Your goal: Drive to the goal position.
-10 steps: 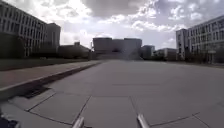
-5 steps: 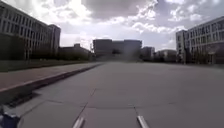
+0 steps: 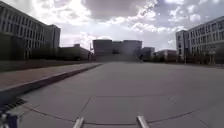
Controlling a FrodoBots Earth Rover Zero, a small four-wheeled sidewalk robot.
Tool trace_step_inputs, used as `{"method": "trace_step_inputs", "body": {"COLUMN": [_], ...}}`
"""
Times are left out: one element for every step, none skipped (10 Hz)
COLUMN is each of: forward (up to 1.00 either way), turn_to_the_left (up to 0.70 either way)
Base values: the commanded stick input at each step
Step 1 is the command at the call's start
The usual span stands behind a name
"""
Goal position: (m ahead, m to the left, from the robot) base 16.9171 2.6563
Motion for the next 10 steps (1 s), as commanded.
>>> {"method": "trace_step_inputs", "body": {"forward": [0.70, 0.70, 0.70, 0.70, 0.70, 0.70, 0.70, 0.70, 0.70, 0.70], "turn_to_the_left": [0.00, 0.00, -0.11, -0.26, -0.31, 0.00, 0.00, 0.00, 0.00, 0.00]}}
